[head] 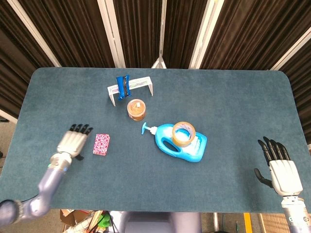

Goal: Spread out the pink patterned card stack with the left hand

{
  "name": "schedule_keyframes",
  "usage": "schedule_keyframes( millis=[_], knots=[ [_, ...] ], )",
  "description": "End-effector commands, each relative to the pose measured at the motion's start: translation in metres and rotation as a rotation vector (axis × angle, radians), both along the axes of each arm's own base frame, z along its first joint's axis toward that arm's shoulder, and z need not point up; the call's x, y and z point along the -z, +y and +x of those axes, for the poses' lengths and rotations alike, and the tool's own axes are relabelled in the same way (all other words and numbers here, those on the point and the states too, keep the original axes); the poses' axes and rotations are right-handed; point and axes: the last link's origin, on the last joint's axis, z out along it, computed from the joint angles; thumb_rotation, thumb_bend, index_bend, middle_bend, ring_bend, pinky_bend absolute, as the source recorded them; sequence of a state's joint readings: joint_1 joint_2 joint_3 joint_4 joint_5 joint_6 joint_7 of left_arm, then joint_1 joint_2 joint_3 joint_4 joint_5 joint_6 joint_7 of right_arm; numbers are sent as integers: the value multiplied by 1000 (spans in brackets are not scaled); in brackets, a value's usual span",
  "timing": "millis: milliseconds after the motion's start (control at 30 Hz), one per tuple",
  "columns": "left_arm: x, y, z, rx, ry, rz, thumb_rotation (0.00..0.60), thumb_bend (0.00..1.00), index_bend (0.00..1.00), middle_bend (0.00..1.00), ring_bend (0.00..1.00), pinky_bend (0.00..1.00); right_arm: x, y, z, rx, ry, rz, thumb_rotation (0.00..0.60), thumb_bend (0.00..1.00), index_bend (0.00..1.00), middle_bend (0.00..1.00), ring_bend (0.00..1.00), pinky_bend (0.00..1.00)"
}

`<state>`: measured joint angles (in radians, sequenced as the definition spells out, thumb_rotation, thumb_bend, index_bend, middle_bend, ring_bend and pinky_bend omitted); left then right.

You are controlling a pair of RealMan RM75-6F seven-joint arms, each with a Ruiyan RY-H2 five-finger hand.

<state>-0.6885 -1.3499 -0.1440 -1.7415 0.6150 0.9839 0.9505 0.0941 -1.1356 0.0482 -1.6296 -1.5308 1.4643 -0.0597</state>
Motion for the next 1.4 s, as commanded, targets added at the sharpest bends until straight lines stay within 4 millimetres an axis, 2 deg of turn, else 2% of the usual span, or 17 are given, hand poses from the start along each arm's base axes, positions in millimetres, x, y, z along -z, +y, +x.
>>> schedule_keyframes(
  millis=[33, 400, 500, 667, 767, 1167, 1400],
  knots=[
    [16, 7, 9, 2, 20, -14, 600, 170, 43, 0, 0, 0, 0, 0, 0, 0, -2, 1, 600, 363, 0, 0, 0, 87],
    [51, 16, 26, 16, 42, -50, 600, 228, 89, 0, 0, 0, -1, 0, -1, 7, -16, 3, 600, 364, 0, 0, 0, 87],
    [56, 16, 27, 14, 51, -54, 600, 292, 192, 0, 0, 0, -1, 0, -1, 6, -19, 4, 600, 363, 0, 0, 0, 87],
    [58, 17, 28, 19, 46, -43, 600, 389, 438, 0, 0, 0, -1, 0, 0, 7, -20, 6, 600, 363, 0, 0, 0, 87],
    [57, 18, 30, 24, 23, -22, 600, 412, 515, 0, 0, 0, -1, 0, 0, 7, -20, 6, 600, 363, 0, 0, 0, 87],
    [39, 4, 50, 81, -109, -16, 600, 422, 553, 0, 0, 0, 0, 1, 0, 6, -19, 5, 600, 363, 0, 0, 0, 87],
    [46, -6, 65, 123, -137, -61, 600, 422, 555, 0, 0, 0, -1, 1, 0, 8, -19, 1, 600, 363, 0, 0, 0, 87]
  ],
)
